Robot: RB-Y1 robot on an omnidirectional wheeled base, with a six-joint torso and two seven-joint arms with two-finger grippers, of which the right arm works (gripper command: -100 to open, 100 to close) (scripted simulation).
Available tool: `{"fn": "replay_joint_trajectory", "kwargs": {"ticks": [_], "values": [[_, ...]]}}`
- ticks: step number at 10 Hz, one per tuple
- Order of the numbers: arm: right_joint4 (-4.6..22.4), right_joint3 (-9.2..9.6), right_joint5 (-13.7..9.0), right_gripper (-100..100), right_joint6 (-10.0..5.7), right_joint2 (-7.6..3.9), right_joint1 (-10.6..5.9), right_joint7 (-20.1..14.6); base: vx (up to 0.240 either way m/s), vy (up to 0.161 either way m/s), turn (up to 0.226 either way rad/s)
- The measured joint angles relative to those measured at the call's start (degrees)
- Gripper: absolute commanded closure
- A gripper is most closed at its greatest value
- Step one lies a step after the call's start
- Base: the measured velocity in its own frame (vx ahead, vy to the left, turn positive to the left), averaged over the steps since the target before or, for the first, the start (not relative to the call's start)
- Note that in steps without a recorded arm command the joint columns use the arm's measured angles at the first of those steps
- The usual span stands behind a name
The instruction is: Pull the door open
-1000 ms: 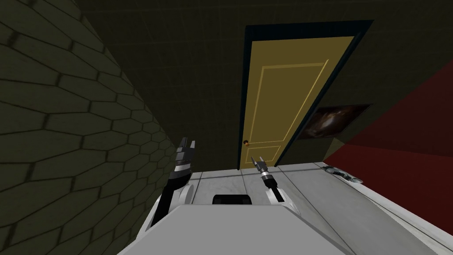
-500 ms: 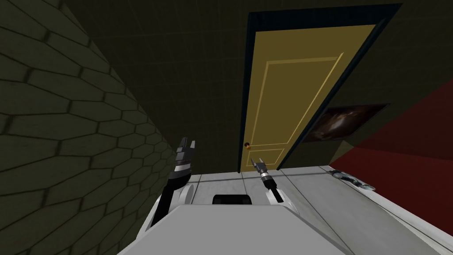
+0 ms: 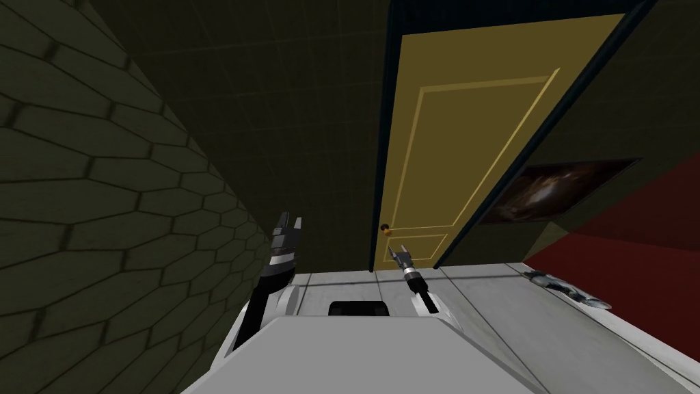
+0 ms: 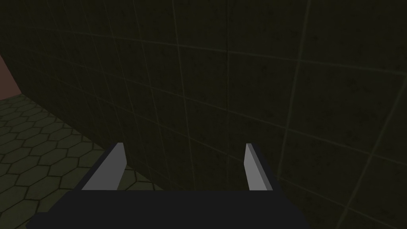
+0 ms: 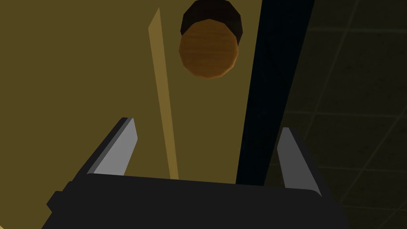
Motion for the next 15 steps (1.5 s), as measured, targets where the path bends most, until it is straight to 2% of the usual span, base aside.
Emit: {"fn": "replay_joint_trajectory", "kwargs": {"ticks": [4,6,7,8,13,14,15], "values": [[3.69,0.03,-2.39,-100,-1.01,-1.3,-1.84,1.24,0.193,0.03,0.054],[5.3,0.29,-3.25,-100,-1.5,-1.42,-1.93,1.75,0.128,-0.034,-0.002],[7.12,0.36,-3.71,-100,-1.98,-1.61,-2.29,2.02,0.015,0.005,-0.002],[7.42,0.5,-3.69,100,-2.27,-1.42,-2.14,2.11,-0.033,0.008,-0.001],[7.17,0.33,-3.72,100,-2.16,-1.61,-2.04,2.02,-0.005,-0.003,0.0],[7.17,0.32,-3.72,-100,-2.15,-1.62,-2.03,2.02,-0.022,0.0,0.017],[7.0,0.4,-4.16,-100,-2.16,-1.64,-1.91,1.12,-0.033,0.002,0.043]]}}
